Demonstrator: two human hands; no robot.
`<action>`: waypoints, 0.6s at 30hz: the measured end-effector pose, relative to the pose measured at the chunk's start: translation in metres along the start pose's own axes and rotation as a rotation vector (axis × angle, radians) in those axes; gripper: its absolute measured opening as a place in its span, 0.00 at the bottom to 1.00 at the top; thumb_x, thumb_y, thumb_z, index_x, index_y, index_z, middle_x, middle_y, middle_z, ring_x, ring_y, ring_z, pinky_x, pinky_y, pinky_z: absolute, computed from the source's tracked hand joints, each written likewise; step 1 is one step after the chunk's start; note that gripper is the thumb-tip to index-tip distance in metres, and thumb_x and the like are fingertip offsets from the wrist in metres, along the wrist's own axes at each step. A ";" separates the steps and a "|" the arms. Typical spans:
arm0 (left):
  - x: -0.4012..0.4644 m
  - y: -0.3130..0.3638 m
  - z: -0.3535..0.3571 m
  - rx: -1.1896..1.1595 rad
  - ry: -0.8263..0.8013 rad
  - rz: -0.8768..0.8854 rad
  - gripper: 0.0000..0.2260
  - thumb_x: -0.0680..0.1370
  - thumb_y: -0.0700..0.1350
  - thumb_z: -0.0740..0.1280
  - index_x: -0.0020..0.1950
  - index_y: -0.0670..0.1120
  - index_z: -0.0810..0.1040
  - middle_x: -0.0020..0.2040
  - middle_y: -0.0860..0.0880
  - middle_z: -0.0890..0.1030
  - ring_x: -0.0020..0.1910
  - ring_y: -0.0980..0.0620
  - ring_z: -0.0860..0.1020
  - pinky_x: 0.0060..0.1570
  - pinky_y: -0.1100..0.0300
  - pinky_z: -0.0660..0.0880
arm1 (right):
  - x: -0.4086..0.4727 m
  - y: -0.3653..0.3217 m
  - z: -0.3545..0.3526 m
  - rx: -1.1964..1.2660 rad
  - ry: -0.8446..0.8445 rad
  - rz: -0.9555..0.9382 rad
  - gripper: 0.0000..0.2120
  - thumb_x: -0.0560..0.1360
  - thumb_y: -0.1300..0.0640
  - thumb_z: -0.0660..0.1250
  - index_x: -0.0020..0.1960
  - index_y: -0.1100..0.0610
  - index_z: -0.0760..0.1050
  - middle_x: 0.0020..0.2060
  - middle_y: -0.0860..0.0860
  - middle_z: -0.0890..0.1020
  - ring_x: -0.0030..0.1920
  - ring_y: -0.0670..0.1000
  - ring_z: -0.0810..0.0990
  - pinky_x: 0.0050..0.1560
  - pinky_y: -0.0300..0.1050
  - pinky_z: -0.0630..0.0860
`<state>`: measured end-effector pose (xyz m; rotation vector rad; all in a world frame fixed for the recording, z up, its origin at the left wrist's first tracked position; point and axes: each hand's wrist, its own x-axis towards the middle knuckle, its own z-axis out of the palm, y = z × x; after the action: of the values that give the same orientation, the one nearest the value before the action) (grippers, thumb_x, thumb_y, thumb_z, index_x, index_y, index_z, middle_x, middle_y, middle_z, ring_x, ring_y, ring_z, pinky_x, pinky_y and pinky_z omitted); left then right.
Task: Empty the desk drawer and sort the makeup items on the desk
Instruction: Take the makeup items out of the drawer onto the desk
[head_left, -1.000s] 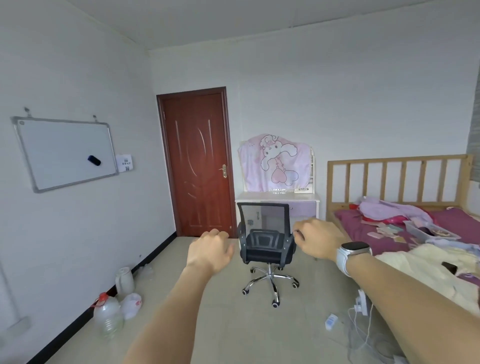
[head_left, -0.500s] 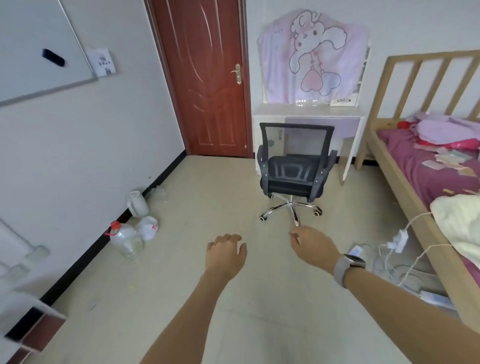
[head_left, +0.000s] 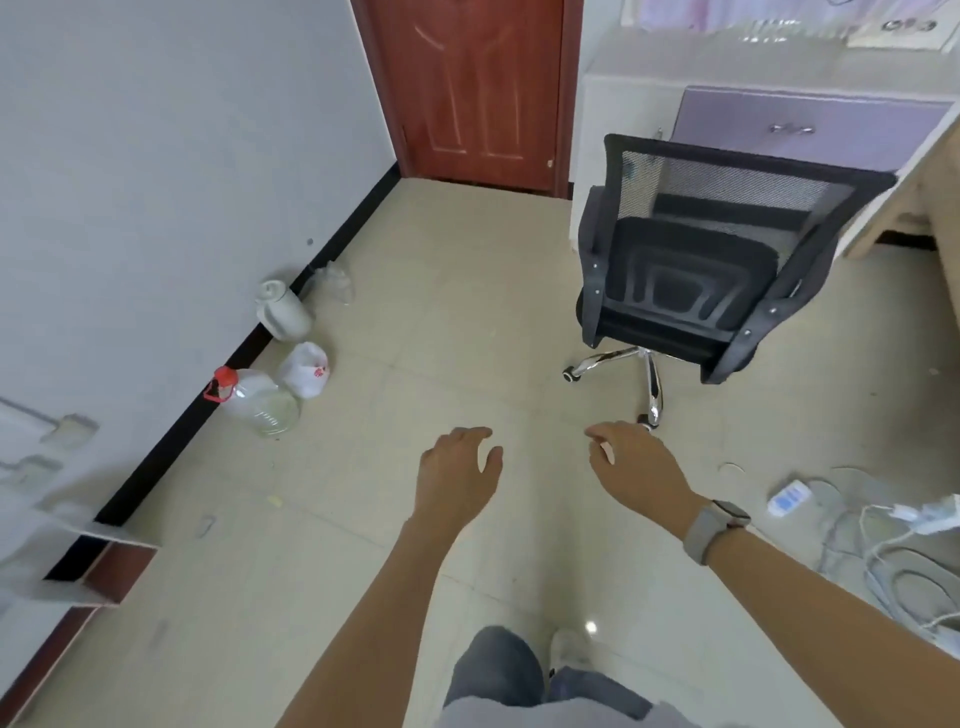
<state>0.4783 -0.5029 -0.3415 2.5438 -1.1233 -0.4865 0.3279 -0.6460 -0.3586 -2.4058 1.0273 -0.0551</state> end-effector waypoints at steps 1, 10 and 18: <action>0.020 -0.001 -0.005 -0.004 0.010 -0.014 0.17 0.79 0.50 0.59 0.66 0.47 0.71 0.63 0.49 0.75 0.61 0.49 0.73 0.61 0.56 0.66 | 0.023 -0.005 -0.002 0.001 -0.016 -0.023 0.15 0.78 0.56 0.57 0.63 0.55 0.72 0.59 0.51 0.77 0.61 0.54 0.72 0.61 0.47 0.68; 0.228 -0.062 -0.037 -0.009 0.000 -0.106 0.17 0.79 0.51 0.58 0.66 0.49 0.71 0.64 0.51 0.74 0.63 0.51 0.72 0.63 0.57 0.65 | 0.250 -0.040 0.006 -0.036 -0.088 -0.061 0.16 0.79 0.56 0.57 0.64 0.55 0.71 0.60 0.51 0.77 0.60 0.53 0.73 0.59 0.44 0.69; 0.460 -0.103 -0.137 0.010 0.069 -0.071 0.17 0.79 0.51 0.59 0.66 0.47 0.71 0.63 0.49 0.75 0.61 0.48 0.73 0.61 0.55 0.65 | 0.464 -0.113 -0.025 0.081 -0.102 0.039 0.16 0.79 0.56 0.56 0.66 0.56 0.70 0.62 0.52 0.75 0.60 0.54 0.74 0.61 0.50 0.70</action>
<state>0.8949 -0.7634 -0.3438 2.5959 -1.0166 -0.4082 0.7265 -0.9092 -0.3577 -2.2897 1.0056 0.0389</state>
